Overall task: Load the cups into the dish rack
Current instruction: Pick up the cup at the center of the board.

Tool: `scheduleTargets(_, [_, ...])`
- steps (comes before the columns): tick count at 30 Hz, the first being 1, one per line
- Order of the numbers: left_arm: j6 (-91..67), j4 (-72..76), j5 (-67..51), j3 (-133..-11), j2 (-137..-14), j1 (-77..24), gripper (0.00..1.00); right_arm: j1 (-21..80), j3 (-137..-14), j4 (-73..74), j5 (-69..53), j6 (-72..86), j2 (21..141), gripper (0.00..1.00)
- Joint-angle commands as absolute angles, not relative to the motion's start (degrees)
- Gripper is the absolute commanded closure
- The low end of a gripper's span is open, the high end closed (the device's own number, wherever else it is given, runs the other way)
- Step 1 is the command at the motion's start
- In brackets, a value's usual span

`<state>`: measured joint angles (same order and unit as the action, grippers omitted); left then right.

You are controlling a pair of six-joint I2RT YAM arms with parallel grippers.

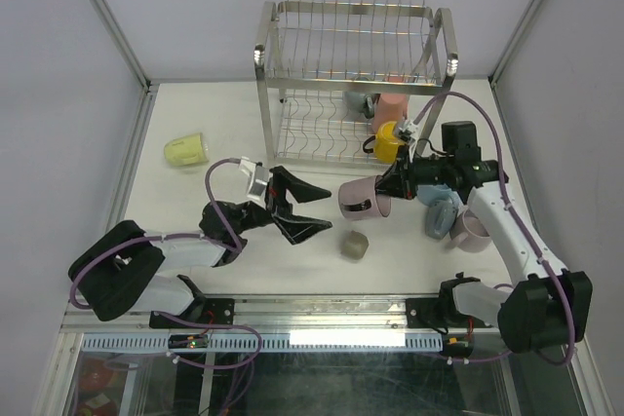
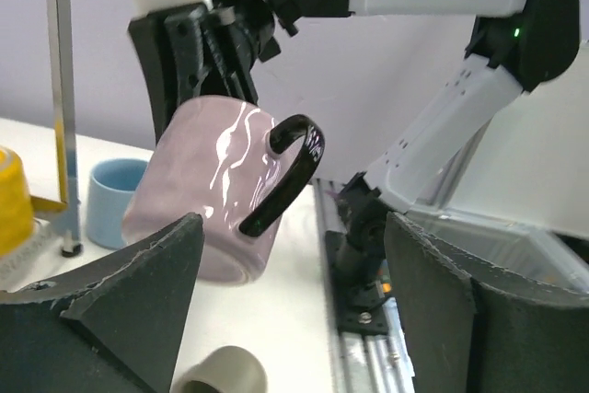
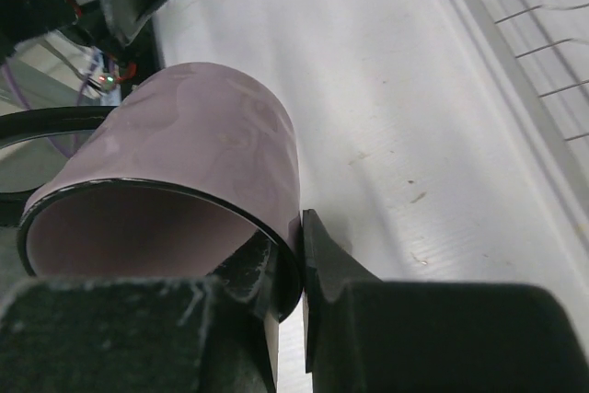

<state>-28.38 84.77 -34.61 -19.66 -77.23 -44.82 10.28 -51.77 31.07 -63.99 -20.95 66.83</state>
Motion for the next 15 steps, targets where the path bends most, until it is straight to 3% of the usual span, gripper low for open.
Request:
scheduleTargets(1, [-44.1, 93.6, -33.0, -20.0, -75.0, -43.1, 0.22, 9.3, -61.5, 43.9, -61.6, -35.7, 62.7, 1.00])
scheduleTargets(8, [-53.8, 94.5, -31.1, -18.7, -74.4, -39.1, 0.02, 9.3, -75.5, 60.2, -53.5, -50.9, 62.8, 1.00])
scheduleTargets(15, [-57.0, 97.2, -30.4, -16.0, -76.7, -37.4, 0.01, 9.3, -91.4, 68.6, -47.1, -59.9, 66.6, 1.00])
